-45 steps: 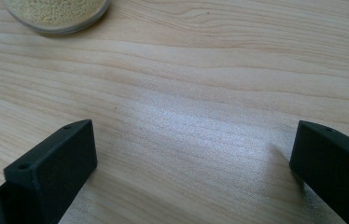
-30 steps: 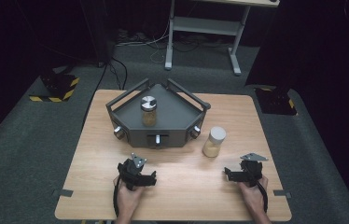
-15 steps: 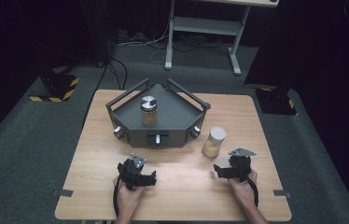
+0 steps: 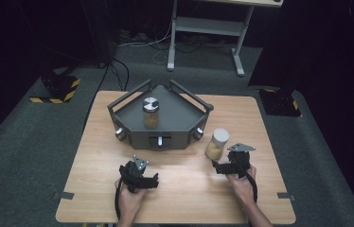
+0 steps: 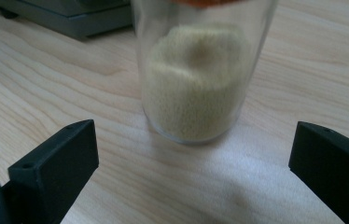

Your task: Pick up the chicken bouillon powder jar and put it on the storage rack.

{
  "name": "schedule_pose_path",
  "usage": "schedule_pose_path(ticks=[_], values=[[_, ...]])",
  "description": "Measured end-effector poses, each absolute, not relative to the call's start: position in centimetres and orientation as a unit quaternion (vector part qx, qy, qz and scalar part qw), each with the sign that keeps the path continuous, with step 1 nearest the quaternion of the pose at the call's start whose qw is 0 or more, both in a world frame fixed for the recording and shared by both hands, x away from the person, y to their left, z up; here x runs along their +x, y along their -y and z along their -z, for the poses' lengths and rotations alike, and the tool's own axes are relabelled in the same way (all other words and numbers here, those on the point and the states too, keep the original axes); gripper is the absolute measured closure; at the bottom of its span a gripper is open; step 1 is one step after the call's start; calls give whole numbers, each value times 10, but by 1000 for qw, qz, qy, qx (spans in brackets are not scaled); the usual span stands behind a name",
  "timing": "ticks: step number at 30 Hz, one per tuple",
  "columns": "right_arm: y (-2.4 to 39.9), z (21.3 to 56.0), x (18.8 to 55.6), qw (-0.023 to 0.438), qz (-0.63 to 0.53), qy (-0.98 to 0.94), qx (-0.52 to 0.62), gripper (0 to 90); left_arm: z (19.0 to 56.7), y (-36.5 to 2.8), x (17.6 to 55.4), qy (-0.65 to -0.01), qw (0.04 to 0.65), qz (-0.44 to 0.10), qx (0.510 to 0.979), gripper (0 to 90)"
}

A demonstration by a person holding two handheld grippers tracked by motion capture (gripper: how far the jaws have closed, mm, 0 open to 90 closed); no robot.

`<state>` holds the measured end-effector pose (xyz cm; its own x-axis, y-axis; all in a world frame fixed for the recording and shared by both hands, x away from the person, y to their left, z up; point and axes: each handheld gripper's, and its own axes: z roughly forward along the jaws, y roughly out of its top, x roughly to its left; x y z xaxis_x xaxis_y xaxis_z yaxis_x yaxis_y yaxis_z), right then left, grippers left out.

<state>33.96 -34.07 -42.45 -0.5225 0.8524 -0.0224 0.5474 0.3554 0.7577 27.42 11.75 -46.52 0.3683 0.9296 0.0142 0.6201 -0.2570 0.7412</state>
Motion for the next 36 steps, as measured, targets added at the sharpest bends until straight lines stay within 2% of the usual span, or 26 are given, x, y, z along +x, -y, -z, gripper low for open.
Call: schedule_pose_path(ticks=[16,36], values=[[328,401,355,221,-370,-793,431,13,465,-118,274,-512,332,-233,757,12],[315,392,377,211,-352,-800,439,35,465,-118,274,-512,333,-233,757,13]])
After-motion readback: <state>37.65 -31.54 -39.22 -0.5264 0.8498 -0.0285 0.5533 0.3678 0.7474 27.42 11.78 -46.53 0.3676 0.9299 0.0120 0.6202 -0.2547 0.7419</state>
